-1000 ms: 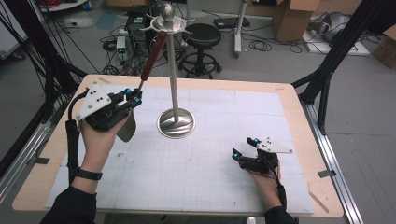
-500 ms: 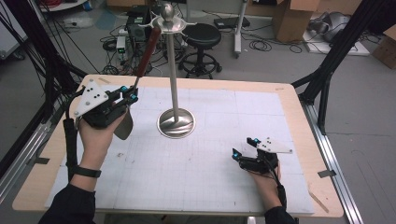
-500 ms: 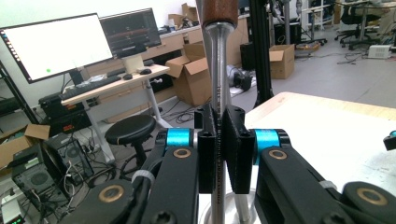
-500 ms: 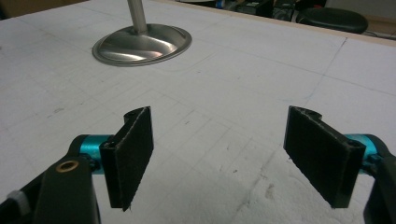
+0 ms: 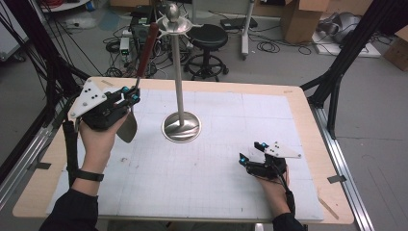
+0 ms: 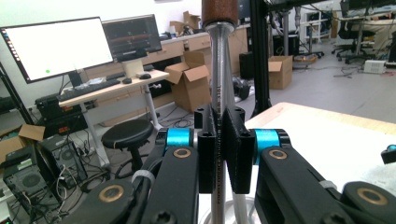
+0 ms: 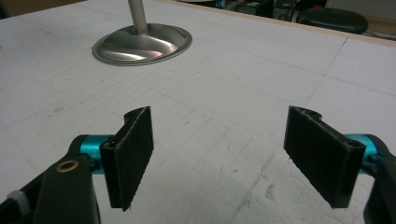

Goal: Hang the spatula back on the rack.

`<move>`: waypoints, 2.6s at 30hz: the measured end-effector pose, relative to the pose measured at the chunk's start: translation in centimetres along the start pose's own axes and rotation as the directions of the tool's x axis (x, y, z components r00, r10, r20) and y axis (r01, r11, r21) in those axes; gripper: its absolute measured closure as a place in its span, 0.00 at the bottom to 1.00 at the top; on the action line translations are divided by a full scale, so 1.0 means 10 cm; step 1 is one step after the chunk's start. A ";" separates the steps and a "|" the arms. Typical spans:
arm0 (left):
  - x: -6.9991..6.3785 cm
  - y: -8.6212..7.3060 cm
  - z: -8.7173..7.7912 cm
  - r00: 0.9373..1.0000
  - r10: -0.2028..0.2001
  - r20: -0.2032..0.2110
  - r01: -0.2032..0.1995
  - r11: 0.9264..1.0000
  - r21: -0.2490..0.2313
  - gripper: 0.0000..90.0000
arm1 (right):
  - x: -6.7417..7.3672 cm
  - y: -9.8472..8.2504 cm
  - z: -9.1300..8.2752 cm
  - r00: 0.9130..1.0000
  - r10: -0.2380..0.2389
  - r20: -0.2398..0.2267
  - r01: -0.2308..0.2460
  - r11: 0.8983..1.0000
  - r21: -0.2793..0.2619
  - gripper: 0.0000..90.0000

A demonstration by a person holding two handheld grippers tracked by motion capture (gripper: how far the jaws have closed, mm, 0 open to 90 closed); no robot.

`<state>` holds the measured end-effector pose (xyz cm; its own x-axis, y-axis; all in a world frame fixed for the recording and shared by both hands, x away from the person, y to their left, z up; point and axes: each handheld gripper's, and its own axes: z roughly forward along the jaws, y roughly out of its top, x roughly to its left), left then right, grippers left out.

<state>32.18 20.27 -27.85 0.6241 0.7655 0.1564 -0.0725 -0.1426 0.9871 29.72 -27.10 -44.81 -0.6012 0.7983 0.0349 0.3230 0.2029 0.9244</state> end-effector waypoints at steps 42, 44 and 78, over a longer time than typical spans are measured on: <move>0.03 -0.18 0.36 0.999 -0.013 -0.030 0.014 0.999 0.034 0.93 | 0.00 0.00 0.00 1.000 -0.008 -0.006 0.008 1.000 0.006 0.26; 0.03 -0.19 0.37 0.999 -0.009 -0.034 0.011 0.999 0.040 0.93 | 0.00 0.00 0.00 1.000 -0.008 -0.007 0.008 1.000 0.006 0.26; 0.21 -0.58 -0.11 0.989 -0.139 0.044 0.131 0.981 0.140 0.29 | -0.01 0.00 -0.01 1.000 0.007 -0.006 -0.007 1.000 0.001 0.25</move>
<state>33.05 23.46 -33.24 0.6620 0.7493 0.0165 0.1199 -0.1277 0.9845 29.71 -27.17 -44.80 -0.6034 0.7963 0.0434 0.3279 0.1981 0.9237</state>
